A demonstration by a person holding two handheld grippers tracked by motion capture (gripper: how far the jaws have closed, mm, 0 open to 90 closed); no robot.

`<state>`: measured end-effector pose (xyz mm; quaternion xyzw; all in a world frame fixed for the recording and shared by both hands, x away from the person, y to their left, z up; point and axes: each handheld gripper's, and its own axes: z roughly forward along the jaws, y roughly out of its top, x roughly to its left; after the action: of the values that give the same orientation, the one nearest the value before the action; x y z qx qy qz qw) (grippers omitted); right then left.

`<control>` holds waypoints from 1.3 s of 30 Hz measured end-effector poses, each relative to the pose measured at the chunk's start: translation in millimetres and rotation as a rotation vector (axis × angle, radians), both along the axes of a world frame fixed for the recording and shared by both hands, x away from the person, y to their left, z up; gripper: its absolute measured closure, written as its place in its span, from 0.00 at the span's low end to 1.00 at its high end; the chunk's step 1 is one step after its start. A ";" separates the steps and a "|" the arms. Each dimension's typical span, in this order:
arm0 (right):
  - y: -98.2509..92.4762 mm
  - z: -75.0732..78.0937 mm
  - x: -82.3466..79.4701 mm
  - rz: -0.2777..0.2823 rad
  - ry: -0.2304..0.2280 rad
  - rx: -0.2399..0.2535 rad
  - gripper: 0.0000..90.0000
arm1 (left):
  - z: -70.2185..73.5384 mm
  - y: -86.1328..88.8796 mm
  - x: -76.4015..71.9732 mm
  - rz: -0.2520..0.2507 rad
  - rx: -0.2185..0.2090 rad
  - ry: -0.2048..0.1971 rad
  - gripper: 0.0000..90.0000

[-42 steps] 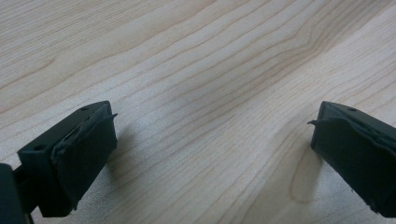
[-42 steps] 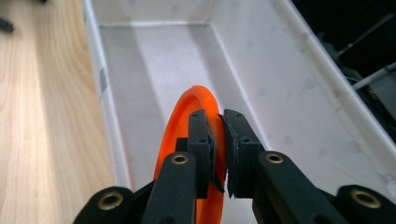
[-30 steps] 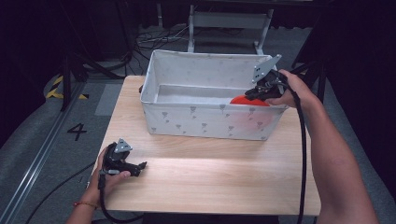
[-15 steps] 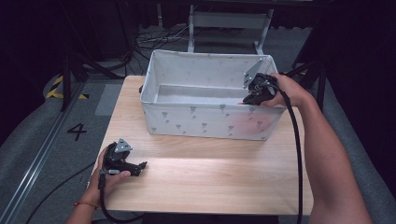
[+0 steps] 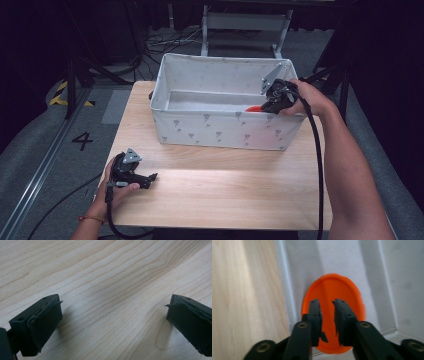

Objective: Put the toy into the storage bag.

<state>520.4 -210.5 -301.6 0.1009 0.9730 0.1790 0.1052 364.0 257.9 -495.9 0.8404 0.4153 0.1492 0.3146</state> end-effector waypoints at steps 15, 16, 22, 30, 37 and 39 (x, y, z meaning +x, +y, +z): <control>-39.4 14.1 -24.4 -0.145 -0.138 0.310 0.59 | 0.1 -0.2 -0.4 0.002 -0.002 0.004 0.01; -41.2 15.0 -27.2 -0.161 -0.149 0.325 0.58 | 0.0 -0.2 -0.4 0.002 -0.002 0.005 0.00; -51.1 20.2 -45.6 -0.210 -0.190 0.401 0.52 | 0.1 -0.2 -0.4 0.002 -0.001 0.004 0.00; -61.5 24.5 -72.2 -0.282 -0.265 0.452 0.35 | 0.1 -0.2 -0.5 0.004 -0.001 0.004 0.00; -70.7 25.6 -92.5 -0.343 -0.350 0.479 0.26 | 0.1 -0.2 -0.5 0.004 -0.001 0.004 0.00; -74.9 25.1 -98.6 -0.344 -0.352 0.509 0.25 | 0.1 -0.3 -0.5 0.004 -0.002 0.004 0.00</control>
<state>421.8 -285.5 -276.5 0.2538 0.8328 0.4103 0.2715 363.5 257.6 -495.8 0.8397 0.4176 0.1478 0.3142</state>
